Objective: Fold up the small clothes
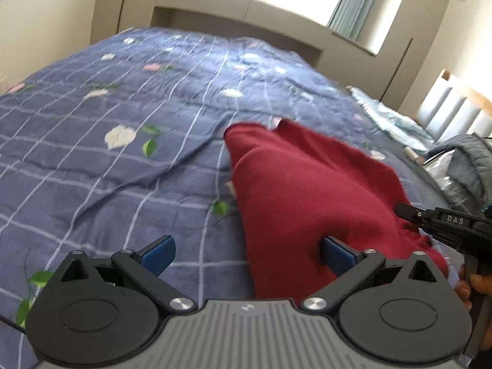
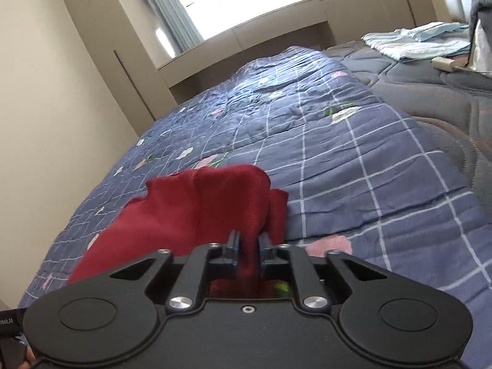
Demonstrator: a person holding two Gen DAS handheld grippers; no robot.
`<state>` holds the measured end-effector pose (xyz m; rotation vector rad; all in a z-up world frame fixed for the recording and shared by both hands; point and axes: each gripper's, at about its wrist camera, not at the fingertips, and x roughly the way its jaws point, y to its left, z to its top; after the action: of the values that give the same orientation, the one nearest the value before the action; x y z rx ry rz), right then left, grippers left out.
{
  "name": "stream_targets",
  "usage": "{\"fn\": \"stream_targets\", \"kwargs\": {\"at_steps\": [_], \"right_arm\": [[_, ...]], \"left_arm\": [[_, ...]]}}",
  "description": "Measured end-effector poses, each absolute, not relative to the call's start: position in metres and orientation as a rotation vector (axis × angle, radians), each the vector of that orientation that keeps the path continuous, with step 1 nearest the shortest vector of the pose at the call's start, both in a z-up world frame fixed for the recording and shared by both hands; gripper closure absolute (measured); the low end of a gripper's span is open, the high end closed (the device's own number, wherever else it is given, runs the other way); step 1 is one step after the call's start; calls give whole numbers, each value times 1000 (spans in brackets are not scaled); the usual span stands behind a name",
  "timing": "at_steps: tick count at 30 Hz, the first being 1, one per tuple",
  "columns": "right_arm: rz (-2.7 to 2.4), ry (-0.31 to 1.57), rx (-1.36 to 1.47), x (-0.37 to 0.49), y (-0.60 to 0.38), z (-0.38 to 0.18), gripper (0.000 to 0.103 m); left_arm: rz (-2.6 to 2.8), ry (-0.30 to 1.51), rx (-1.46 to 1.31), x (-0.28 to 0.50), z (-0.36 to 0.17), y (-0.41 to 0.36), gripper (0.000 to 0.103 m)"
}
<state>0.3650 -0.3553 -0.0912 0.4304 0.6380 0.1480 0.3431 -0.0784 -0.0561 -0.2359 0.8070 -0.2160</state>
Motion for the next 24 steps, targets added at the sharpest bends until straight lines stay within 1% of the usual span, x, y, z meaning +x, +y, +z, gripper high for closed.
{"fn": "stream_targets", "kwargs": {"at_steps": [1, 2, 3, 4, 6, 8, 9, 10, 11, 12, 13, 14, 15, 16, 19, 24], "right_arm": [[135, 626, 431, 360, -356, -88, 69], [127, 612, 425, 355, -356, -84, 62], [121, 598, 413, 350, -354, -80, 47], [118, 575, 399, 342, -353, -75, 34], [129, 548, 390, 325, -348, -66, 26], [158, 544, 413, 312, -342, -61, 26], [178, 553, 431, 304, -338, -61, 29], [196, 561, 446, 298, -335, -61, 37], [211, 569, 461, 292, -331, -62, 41], [221, 579, 474, 287, -327, -63, 48], [231, 585, 480, 283, -324, -64, 57], [236, 593, 476, 278, -319, -66, 64], [230, 601, 463, 275, -316, -68, 83], [215, 611, 445, 272, -313, -70, 94], [181, 639, 413, 264, -311, -78, 96], [150, 667, 406, 254, -317, -93, 96]], "left_arm": [[-218, 813, -241, 343, -58, -78, 1], [-219, 817, -245, 342, -58, -77, 1], [-223, 819, -244, 341, -58, -76, 1], [-227, 818, -241, 339, -58, -75, 1], [-231, 816, -234, 337, -56, -74, 1], [-233, 816, -235, 336, -55, -73, 1], [-231, 817, -239, 335, -54, -73, 1], [-231, 818, -244, 334, -54, -72, 1], [-231, 819, -252, 333, -53, -72, 1], [-232, 819, -258, 332, -52, -71, 1], [-234, 820, -262, 331, -52, -71, 1], [-235, 823, -262, 330, -51, -71, 1], [-237, 823, -259, 329, -49, -71, 1], [-239, 822, -257, 327, -48, -71, 1], [-242, 833, -243, 324, -48, -70, 1], [-232, 895, -211, 317, -59, -67, 1]]}}
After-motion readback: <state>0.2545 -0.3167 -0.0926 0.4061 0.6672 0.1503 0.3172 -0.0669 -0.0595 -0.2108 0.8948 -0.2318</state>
